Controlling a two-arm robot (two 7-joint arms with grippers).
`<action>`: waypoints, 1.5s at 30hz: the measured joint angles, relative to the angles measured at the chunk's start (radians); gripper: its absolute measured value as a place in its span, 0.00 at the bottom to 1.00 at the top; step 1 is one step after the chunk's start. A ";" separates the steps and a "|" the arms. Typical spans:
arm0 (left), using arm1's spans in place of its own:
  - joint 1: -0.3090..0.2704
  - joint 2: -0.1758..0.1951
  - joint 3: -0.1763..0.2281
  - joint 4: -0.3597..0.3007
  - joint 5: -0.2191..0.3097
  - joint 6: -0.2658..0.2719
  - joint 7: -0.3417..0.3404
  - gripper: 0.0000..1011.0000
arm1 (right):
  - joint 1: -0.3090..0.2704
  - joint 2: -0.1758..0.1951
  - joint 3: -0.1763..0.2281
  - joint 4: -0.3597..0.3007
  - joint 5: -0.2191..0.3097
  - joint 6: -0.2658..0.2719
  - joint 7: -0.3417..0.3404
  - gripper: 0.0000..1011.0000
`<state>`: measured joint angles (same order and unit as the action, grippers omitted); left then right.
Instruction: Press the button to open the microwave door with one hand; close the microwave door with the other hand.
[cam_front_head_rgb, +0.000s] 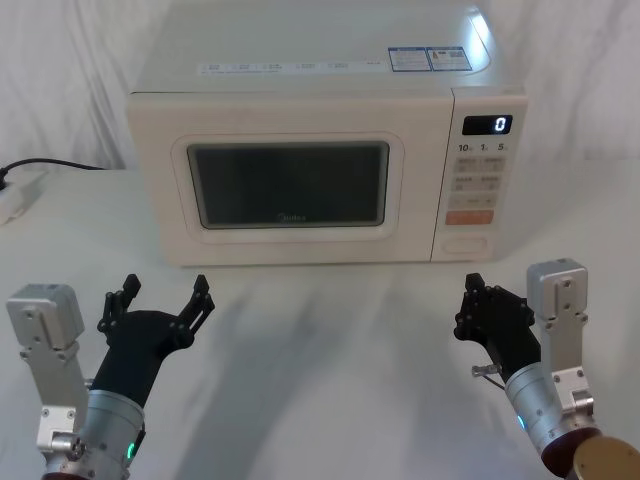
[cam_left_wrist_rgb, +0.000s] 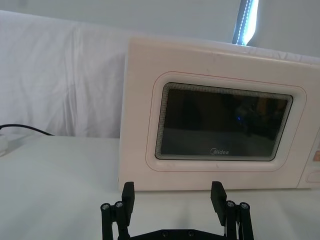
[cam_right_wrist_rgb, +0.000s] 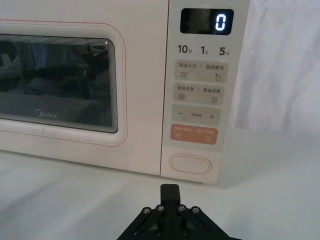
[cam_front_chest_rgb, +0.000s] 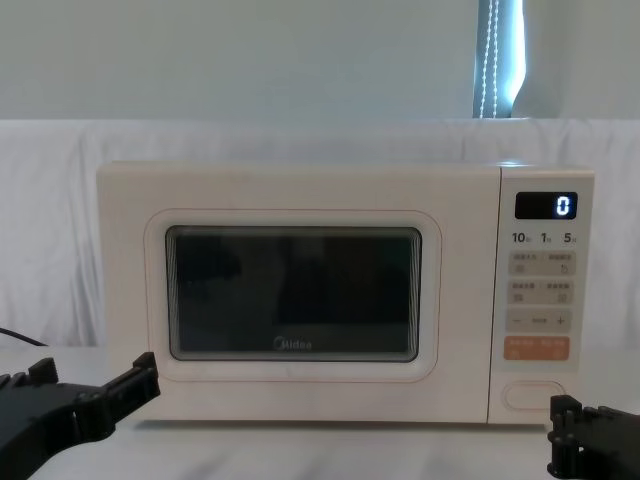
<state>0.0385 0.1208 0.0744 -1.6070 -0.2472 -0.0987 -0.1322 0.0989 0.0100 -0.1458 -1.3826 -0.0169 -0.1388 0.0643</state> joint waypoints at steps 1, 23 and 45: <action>0.000 0.000 0.000 0.000 0.000 0.000 0.000 0.99 | 0.000 0.000 0.000 0.000 0.000 0.000 0.000 0.00; 0.000 0.000 0.000 0.000 0.000 0.000 0.000 0.99 | 0.077 -0.006 0.015 0.107 0.051 -0.023 0.040 0.00; 0.000 0.000 0.000 0.000 0.000 0.000 0.000 0.99 | 0.275 -0.008 0.036 0.390 0.074 -0.081 0.050 0.00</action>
<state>0.0385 0.1208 0.0744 -1.6070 -0.2472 -0.0987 -0.1322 0.3737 0.0025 -0.1102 -0.9929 0.0571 -0.2202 0.1141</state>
